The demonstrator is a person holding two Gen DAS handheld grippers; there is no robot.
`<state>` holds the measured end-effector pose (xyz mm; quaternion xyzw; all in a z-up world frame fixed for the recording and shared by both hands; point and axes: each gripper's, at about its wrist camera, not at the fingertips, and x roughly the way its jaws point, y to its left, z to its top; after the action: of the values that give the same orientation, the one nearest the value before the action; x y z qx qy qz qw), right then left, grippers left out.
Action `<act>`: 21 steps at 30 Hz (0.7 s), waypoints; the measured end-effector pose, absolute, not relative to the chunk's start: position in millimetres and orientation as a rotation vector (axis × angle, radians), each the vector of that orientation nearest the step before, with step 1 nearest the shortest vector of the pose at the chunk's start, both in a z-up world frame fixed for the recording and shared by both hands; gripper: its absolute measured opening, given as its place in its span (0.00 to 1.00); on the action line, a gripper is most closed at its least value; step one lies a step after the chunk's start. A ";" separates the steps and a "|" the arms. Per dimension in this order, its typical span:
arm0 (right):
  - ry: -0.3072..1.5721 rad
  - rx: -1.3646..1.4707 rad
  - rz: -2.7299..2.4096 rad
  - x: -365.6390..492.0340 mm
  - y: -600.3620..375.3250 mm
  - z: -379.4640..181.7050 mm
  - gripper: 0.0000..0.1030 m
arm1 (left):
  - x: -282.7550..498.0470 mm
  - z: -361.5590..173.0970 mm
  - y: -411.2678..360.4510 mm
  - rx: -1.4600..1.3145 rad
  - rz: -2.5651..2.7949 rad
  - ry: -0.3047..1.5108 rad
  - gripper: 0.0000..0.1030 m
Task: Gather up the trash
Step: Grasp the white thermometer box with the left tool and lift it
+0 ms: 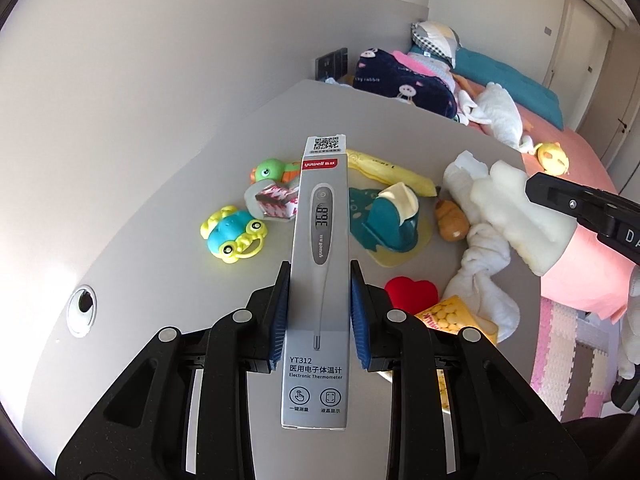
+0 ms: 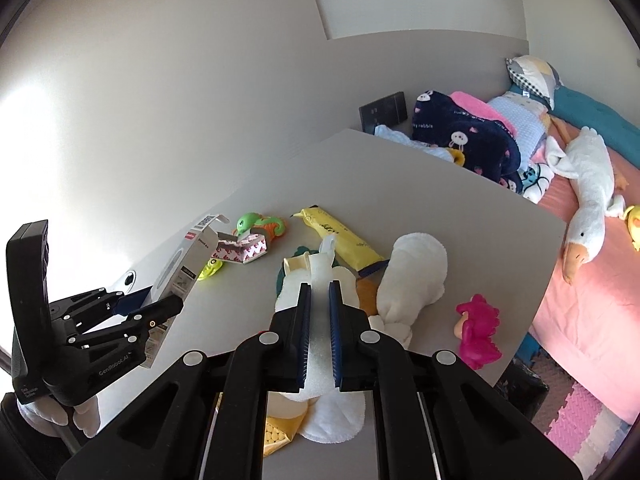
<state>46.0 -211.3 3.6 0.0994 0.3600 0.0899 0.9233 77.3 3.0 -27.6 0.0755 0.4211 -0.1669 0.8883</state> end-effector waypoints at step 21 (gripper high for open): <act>0.660 0.282 -0.008 -18.0 -336.0 16.0 0.10 | 50.1 2.0 -159.8 0.240 -0.581 0.814 0.26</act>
<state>-18.0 -336.0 16.0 0.1379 0.3231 -0.0041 0.9363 50.1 -159.8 2.0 0.1149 0.3893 -0.2778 0.8707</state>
